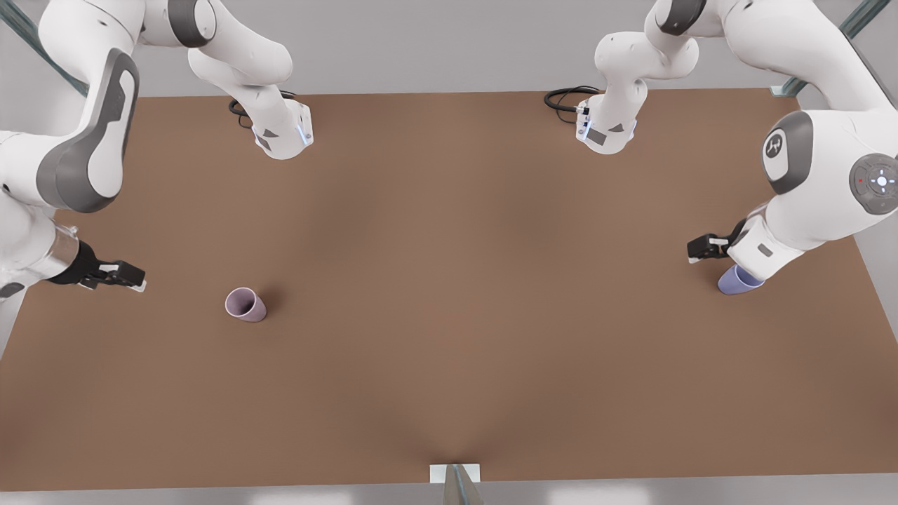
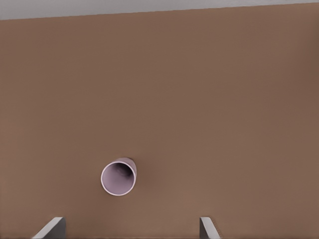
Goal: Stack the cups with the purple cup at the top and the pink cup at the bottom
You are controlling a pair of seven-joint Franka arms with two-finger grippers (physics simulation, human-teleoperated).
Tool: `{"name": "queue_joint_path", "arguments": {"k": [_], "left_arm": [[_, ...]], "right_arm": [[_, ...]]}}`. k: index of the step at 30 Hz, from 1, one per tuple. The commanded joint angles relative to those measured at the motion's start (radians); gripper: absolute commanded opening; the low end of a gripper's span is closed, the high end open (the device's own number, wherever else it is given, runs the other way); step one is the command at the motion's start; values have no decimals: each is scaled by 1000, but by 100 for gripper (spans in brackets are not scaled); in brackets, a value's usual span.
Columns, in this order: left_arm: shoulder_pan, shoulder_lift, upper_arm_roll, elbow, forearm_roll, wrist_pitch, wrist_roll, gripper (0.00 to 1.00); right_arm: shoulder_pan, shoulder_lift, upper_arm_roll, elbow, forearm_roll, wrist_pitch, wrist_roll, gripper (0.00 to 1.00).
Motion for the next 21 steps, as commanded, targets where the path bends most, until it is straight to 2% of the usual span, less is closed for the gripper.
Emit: {"name": "queue_joint_path", "arguments": {"k": [1,4,6,8,10,21], "left_arm": [[0,-2,0,1,0,16,10,100],[0,-5,3,-1,-6,14,15,100],[1,-8,11,-6,-1,13,16,100],[1,-2,14,-9,1,13,15,100],[1,12,16,-12,-3,13,10,100],[5,40,28,-12,-4,19,11,100]], "right_arm": [[2,-8,6,-21,0,40,-56,100],[0,-42,15,-137,14,69,-90,100],[10,-83,15,-277,14,190,-102,100],[31,-83,14,-311,16,199,-113,100],[27,-54,14,-317,17,221,-211,100],[33,106,11,-338,33,322,-240,100]]}}
